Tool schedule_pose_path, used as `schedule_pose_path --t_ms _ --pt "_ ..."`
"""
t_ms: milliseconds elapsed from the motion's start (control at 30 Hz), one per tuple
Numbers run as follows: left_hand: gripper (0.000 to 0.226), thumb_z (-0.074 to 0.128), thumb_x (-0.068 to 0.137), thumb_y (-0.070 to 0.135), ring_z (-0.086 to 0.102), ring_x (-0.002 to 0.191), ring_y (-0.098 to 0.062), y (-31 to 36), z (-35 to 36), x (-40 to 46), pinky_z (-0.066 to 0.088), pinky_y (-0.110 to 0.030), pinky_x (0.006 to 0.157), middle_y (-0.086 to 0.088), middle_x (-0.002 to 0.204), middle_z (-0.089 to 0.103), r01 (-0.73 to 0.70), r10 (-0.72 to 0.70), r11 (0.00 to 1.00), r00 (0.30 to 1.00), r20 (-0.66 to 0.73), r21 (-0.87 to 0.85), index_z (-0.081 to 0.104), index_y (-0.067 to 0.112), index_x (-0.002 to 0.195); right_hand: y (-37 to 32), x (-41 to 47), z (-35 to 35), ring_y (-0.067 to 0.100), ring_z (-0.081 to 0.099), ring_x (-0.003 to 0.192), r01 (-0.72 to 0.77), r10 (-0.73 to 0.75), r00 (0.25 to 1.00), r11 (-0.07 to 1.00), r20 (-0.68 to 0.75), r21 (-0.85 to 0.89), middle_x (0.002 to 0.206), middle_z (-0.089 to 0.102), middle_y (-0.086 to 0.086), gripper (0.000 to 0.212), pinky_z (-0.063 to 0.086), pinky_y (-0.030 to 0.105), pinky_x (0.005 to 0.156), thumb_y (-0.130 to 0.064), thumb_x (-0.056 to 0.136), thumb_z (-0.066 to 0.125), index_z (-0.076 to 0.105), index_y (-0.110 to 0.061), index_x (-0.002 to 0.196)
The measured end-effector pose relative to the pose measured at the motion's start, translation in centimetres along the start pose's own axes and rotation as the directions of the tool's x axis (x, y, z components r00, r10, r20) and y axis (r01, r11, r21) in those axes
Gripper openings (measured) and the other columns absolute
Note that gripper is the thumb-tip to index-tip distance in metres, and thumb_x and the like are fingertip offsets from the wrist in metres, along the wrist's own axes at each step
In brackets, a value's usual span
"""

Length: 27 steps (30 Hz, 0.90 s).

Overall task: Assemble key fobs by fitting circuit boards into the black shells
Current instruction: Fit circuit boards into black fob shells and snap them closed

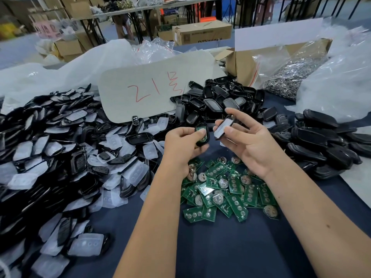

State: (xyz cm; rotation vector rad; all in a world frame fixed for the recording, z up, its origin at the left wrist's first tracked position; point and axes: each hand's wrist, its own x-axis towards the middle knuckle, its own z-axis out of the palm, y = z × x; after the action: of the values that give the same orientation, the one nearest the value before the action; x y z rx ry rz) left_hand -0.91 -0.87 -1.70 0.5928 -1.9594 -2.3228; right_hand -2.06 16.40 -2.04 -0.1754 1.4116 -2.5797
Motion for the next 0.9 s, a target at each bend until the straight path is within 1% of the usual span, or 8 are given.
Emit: schedule_pose_path --t_ms 100,200,267,367,500,600,767,900 --pt "0.008 0.07 0.091 -0.006 0.073 0.064 -0.015 0.31 -0.23 0.05 0.06 -0.025 0.062 -0.017 0.101 0.067 0.079 -0.073 0.988 0.996 0.054 -0.136 0.066 -0.001 0.094 0.19 -0.06 0.24 0.024 0.074 0.103 -0.011 0.012 1.0 1.0 0.017 -0.017 0.108 0.077 0.014 0.055 0.061 0.031 0.084 -0.002 0.078 0.071 0.065 -0.013 0.132" --pt "0.019 0.061 0.091 -0.014 0.076 0.065 -0.022 0.7 -0.24 -0.12 0.062 -0.03 0.063 -0.025 0.107 0.069 0.115 -0.106 0.974 0.993 0.057 -0.196 0.063 -0.005 0.107 0.18 -0.04 0.29 0.028 0.073 0.106 -0.026 0.026 1.0 1.0 0.013 -0.005 0.107 0.076 0.016 0.053 0.062 0.035 0.089 -0.001 0.077 0.071 0.065 -0.007 0.13" --pt "0.019 0.062 0.09 -0.015 0.077 0.068 -0.025 0.78 -0.2 -0.15 0.063 -0.033 0.064 -0.024 0.101 0.072 0.113 -0.108 0.969 0.994 0.035 -0.222 0.062 -0.001 0.103 0.26 -0.06 0.29 0.029 0.074 0.104 -0.034 0.034 0.999 0.999 0.016 -0.009 0.104 0.076 0.015 0.053 0.062 0.035 0.088 0.0 0.076 0.071 0.066 -0.005 0.128" --pt "0.017 0.07 0.087 -0.01 0.077 0.076 -0.025 0.86 -0.1 -0.24 0.063 -0.032 0.064 -0.021 0.098 0.076 0.104 -0.107 0.974 0.994 -0.002 -0.201 0.065 0.002 0.097 0.31 -0.05 0.3 0.026 0.075 0.099 -0.041 0.042 0.999 0.999 0.016 -0.03 0.096 0.073 0.012 0.054 0.062 0.033 0.086 0.0 0.076 0.073 0.067 -0.005 0.129" --pt "0.016 0.076 0.085 -0.008 0.075 0.068 -0.021 0.7 0.28 -0.5 0.062 -0.029 0.062 -0.014 0.084 0.074 0.074 -0.082 0.983 0.996 -0.036 -0.168 0.066 0.004 0.09 0.13 -0.06 0.39 0.026 0.067 0.101 -0.051 0.052 0.999 0.996 0.01 -0.075 0.104 0.055 0.02 0.056 0.061 0.037 0.095 -0.002 0.075 0.075 0.067 -0.005 0.13" --pt "0.019 0.077 0.085 -0.008 0.074 0.074 -0.025 0.53 0.42 -0.64 0.061 -0.027 0.061 -0.018 0.089 0.072 0.052 -0.06 0.986 0.997 -0.05 -0.156 0.062 0.003 0.086 0.1 -0.16 0.52 0.03 0.064 0.102 -0.061 0.062 0.998 0.994 0.011 -0.092 0.103 0.053 0.02 0.056 0.061 0.037 0.095 -0.002 0.074 0.075 0.068 -0.005 0.129" --pt "0.021 0.078 0.085 -0.008 0.075 0.081 -0.03 0.43 0.33 -0.81 0.062 -0.028 0.063 -0.027 0.099 0.072 0.039 -0.046 0.988 0.998 -0.048 -0.15 0.06 0.003 0.086 0.05 -0.27 0.79 0.03 0.062 0.102 -0.071 0.068 0.997 0.992 -0.032 -0.107 0.108 0.05 0.023 0.057 0.062 0.033 0.087 -0.003 0.072 0.077 0.067 -0.003 0.128" --pt "0.021 0.078 0.084 -0.008 0.077 0.078 -0.027 0.39 0.17 -0.8 0.062 -0.029 0.066 -0.027 0.102 0.074 0.02 -0.023 0.99 0.999 -0.027 -0.138 0.061 0.004 0.088 0.16 -0.24 0.84 0.026 0.063 0.096 -0.057 0.046 0.996 0.988 -0.083 -0.146 0.098 0.052 0.018 0.058 0.063 0.034 0.086 -0.005 0.069 0.079 0.069 -0.003 0.125"
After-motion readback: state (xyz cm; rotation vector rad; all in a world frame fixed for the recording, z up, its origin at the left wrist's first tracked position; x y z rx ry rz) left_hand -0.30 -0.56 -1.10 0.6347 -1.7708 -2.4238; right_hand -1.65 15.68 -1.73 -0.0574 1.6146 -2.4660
